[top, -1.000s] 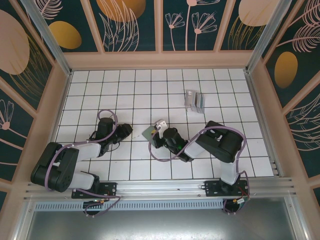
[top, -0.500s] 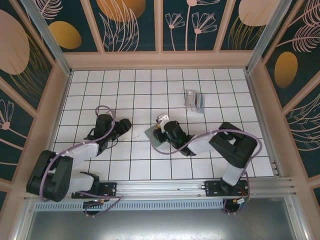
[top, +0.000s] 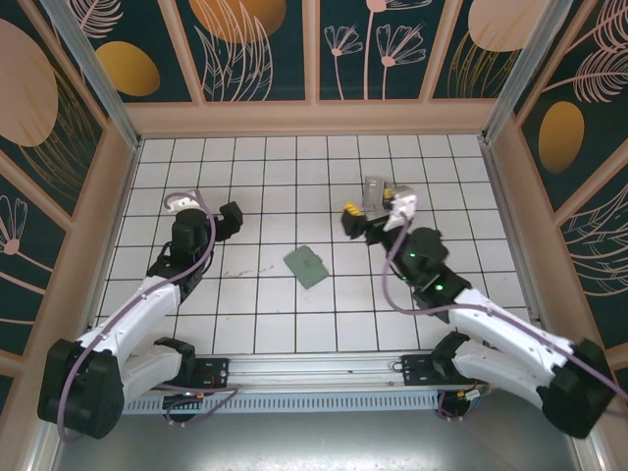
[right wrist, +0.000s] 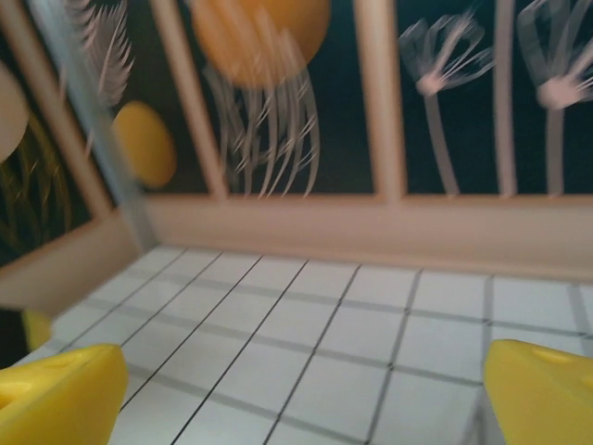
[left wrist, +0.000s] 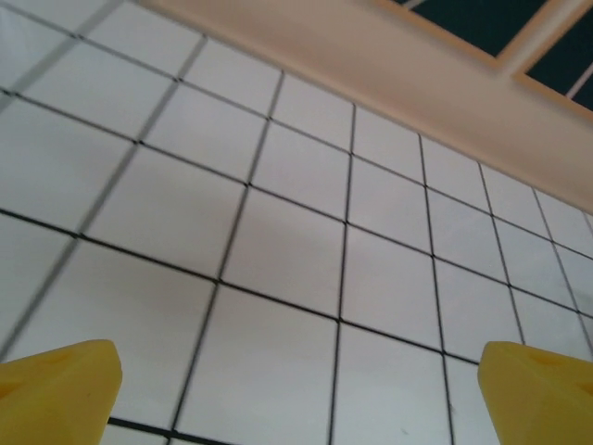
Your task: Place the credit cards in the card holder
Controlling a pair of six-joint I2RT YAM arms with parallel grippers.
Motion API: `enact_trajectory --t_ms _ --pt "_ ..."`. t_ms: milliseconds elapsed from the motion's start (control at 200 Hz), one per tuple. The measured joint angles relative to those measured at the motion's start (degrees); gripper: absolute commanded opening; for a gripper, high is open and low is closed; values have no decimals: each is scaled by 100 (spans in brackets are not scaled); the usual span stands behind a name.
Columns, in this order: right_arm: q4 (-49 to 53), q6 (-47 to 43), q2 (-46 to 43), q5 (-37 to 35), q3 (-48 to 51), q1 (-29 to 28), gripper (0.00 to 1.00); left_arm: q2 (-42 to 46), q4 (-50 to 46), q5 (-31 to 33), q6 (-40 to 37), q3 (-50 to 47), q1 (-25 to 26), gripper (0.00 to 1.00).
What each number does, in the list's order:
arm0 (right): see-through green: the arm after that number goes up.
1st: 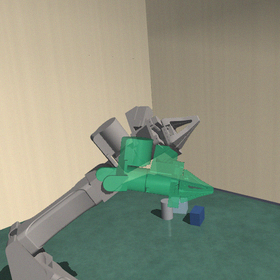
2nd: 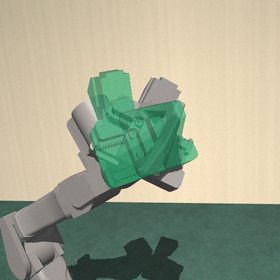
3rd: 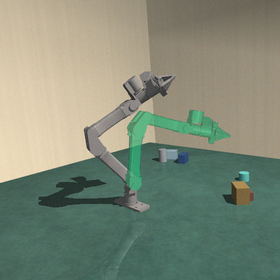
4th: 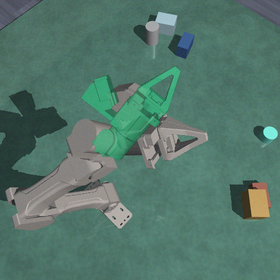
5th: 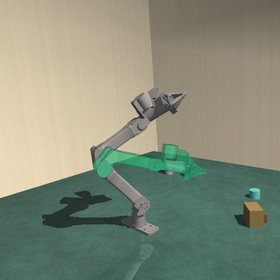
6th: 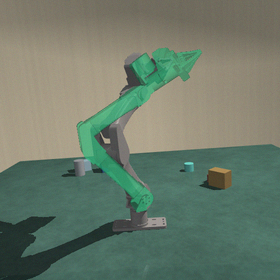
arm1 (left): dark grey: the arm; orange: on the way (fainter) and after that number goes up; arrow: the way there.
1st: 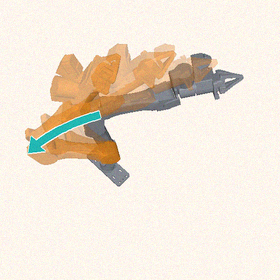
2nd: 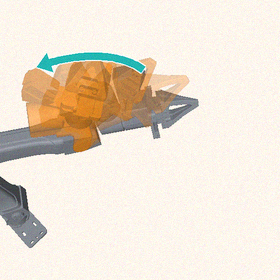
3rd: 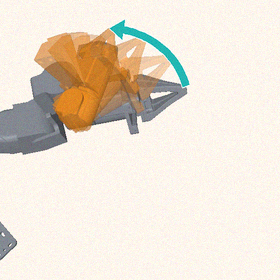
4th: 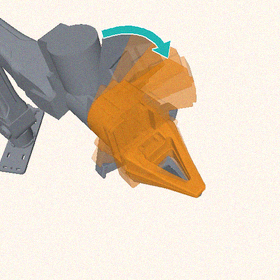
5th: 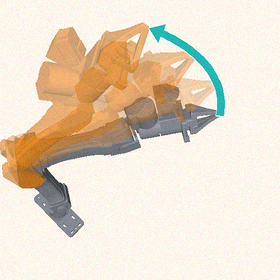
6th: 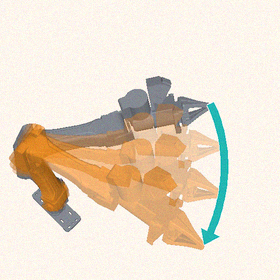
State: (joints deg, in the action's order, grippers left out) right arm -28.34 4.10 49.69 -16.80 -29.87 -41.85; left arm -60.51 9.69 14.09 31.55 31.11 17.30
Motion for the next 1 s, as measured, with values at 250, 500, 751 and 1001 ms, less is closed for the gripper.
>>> enact_trajectory --t_ms 250,500,751,1001 --pt "420 42 -940 -1091 697 1318 99 55 1434 1397 -1698 -599 0 99" --pt "-57 -42 -282 -713 1904 3161 99 -1196 3689 1602 -2927 -1812 -413 99" --pt "-1878 -101 857 284 2861 4227 99 -2155 4725 1290 -3167 -1445 -549 99" --pt "-3696 -35 2448 960 2636 4564 99 -2542 5930 520 -2778 -1799 -1600 99"
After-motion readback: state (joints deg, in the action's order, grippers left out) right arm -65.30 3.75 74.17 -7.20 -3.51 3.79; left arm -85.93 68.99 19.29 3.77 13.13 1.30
